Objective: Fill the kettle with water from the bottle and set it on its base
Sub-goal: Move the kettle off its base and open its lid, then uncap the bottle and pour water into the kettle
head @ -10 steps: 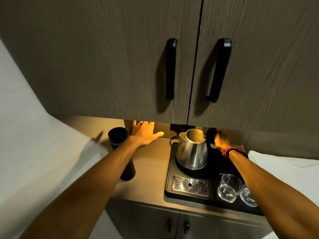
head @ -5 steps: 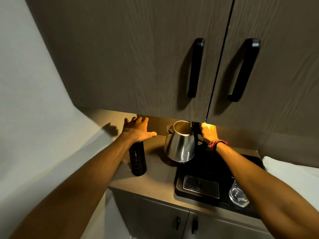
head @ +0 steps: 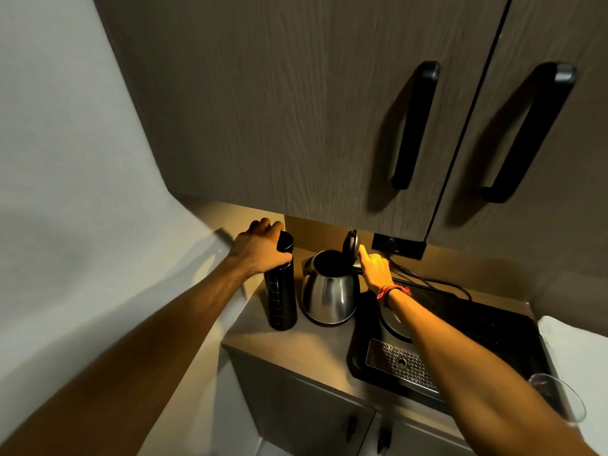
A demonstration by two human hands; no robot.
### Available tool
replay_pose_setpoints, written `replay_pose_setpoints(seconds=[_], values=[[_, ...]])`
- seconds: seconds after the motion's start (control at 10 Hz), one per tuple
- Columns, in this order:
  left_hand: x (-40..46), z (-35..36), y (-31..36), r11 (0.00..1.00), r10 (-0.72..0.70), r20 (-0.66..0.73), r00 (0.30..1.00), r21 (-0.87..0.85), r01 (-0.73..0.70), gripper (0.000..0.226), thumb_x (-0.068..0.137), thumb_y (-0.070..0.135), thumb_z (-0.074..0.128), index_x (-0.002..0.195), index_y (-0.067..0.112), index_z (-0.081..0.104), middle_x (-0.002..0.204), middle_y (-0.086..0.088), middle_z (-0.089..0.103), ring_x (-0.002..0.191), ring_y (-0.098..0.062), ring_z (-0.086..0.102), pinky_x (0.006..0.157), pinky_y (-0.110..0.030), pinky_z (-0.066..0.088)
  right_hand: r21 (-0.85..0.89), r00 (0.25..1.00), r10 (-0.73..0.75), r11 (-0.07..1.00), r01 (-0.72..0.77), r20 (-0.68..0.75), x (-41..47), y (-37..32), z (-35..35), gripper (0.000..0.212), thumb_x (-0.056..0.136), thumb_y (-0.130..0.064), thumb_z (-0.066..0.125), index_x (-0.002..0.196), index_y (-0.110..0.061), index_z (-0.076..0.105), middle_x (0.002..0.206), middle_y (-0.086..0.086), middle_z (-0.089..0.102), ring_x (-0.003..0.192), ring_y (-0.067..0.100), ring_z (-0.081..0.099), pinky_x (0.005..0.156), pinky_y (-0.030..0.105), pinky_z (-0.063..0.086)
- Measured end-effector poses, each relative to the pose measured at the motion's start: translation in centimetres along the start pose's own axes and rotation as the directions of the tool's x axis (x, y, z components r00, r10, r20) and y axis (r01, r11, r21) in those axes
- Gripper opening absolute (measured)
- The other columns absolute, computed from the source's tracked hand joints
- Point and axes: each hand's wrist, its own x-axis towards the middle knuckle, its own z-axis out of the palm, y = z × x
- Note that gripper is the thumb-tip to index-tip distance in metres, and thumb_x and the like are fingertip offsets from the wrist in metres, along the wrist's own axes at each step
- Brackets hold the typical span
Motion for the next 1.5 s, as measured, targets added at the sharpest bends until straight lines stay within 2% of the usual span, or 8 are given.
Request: replay_pose_setpoints(seconds=[0.2, 0.4, 0.6, 0.9, 1.2, 1.3, 1.4, 1.5], values=[[-0.5, 0.3, 0.4, 0.991, -0.131, -0.12, 0.984, -0.017, 0.13, 0.089, 0.083, 0.075, 0.055, 0.147, 0.016, 0.035, 0.149, -0.012, 0.04, 0.133, -0.031, 0.045, 0.089, -0.041, 0.052, -0.107, 0.998, -0.06, 0.992, 0.061, 0.01, 1.0, 1.2, 2.9, 0.055, 0.108, -0.01, 0.026, 0.16, -0.008, 0.009, 0.141, 0.023, 0.052, 0.131, 0.035, 0.053, 0.111, 0.039, 0.037], [-2.8, 2.0, 3.1, 0.947, 0.32, -0.491, 0.811, 0.13, -0.295, 0.079, 0.086, 0.078, 0.044, 0.128, 0.012, 0.051, 0.123, -0.01, 0.055, 0.097, -0.026, 0.062, 0.064, -0.035, 0.058, -0.162, 0.992, -0.121, 0.98, 0.116, -0.02, 3.0, 2.6, 4.4, 0.05, 0.108, -0.015, 0.026, 0.157, -0.009, 0.023, 0.142, 0.021, 0.047, 0.132, 0.034, 0.046, 0.111, 0.037, 0.036], [-8.0, 13.6, 7.9, 0.929, 0.364, 0.037, 0.931, 0.063, -0.366, 0.067, 0.085, 0.068, 0.054, 0.126, 0.014, 0.052, 0.123, -0.006, 0.053, 0.109, -0.024, 0.053, 0.074, -0.038, 0.056, -0.349, 0.991, -0.117, 0.928, 0.131, 0.06, 5.0, 4.3, 5.8, 0.053, 0.106, -0.024, 0.029, 0.158, -0.012, 0.023, 0.162, 0.013, 0.026, 0.153, 0.034, 0.019, 0.121, 0.056, 0.024], [-9.7, 19.9, 9.5, 0.997, 0.031, 0.23, 0.973, 0.064, -0.047, 0.075, 0.086, 0.057, 0.067, 0.141, 0.013, 0.042, 0.14, -0.009, 0.047, 0.129, -0.03, 0.045, 0.093, -0.043, 0.053, -0.291, 0.997, -0.025, 0.956, 0.045, 0.073, 6.9, 5.6, 7.0, 0.06, 0.103, -0.033, 0.031, 0.159, -0.023, 0.016, 0.167, 0.014, 0.013, 0.156, 0.04, 0.006, 0.12, 0.064, 0.021], [-4.9, 9.4, 6.7, 0.984, -0.161, -0.651, 0.742, -0.165, 0.069, 0.064, 0.084, 0.066, 0.056, 0.123, 0.016, 0.053, 0.123, -0.007, 0.053, 0.109, -0.023, 0.051, 0.087, -0.04, 0.044, -0.086, 0.999, 0.04, 0.995, -0.042, -0.023, 7.5, 5.5, 7.5, 0.068, 0.103, -0.048, 0.018, 0.16, -0.012, 0.019, 0.169, 0.009, 0.01, 0.158, 0.031, 0.006, 0.125, 0.057, 0.012], [-4.1, 8.3, 5.2, 0.849, -0.495, -0.57, 0.655, -0.477, 0.227, 0.078, 0.072, 0.068, 0.069, 0.128, 0.017, 0.049, 0.13, -0.007, 0.051, 0.119, -0.025, 0.049, 0.094, -0.044, 0.045, -0.117, 1.0, 0.01, 0.993, -0.012, -0.023, 7.6, 5.6, 7.6, 0.066, 0.104, -0.045, 0.018, 0.16, -0.011, 0.019, 0.169, 0.008, 0.011, 0.158, 0.029, 0.006, 0.125, 0.057, 0.013], [-3.5, 8.8, 3.6, 0.25, -0.65, 0.013, 0.76, -0.941, 0.229, 0.105, 0.062, 0.043, 0.093, 0.147, 0.016, 0.037, 0.148, -0.01, 0.042, 0.139, -0.03, 0.04, 0.111, -0.051, 0.04, -0.09, 1.0, 0.005, 0.996, -0.007, -0.03, 7.9, 5.7, 7.6, 0.068, 0.103, -0.048, 0.018, 0.16, -0.011, 0.018, 0.169, 0.006, 0.011, 0.159, 0.027, 0.008, 0.125, 0.057, 0.012], [-3.2, 9.3, 3.2, 0.0, -0.512, 0.168, 0.842, -0.981, 0.196, 0.106, 0.061, 0.015, 0.096, 0.149, 0.015, 0.036, 0.146, -0.009, 0.049, 0.136, -0.027, 0.047, 0.114, -0.047, 0.041, -0.081, 0.999, 0.022, 0.996, -0.025, -0.032, 8.0, 5.8, 7.5, 0.07, 0.102, -0.052, 0.017, 0.159, -0.011, 0.021, 0.169, 0.005, 0.014, 0.158, 0.027, 0.011, 0.124, 0.058, 0.014]])
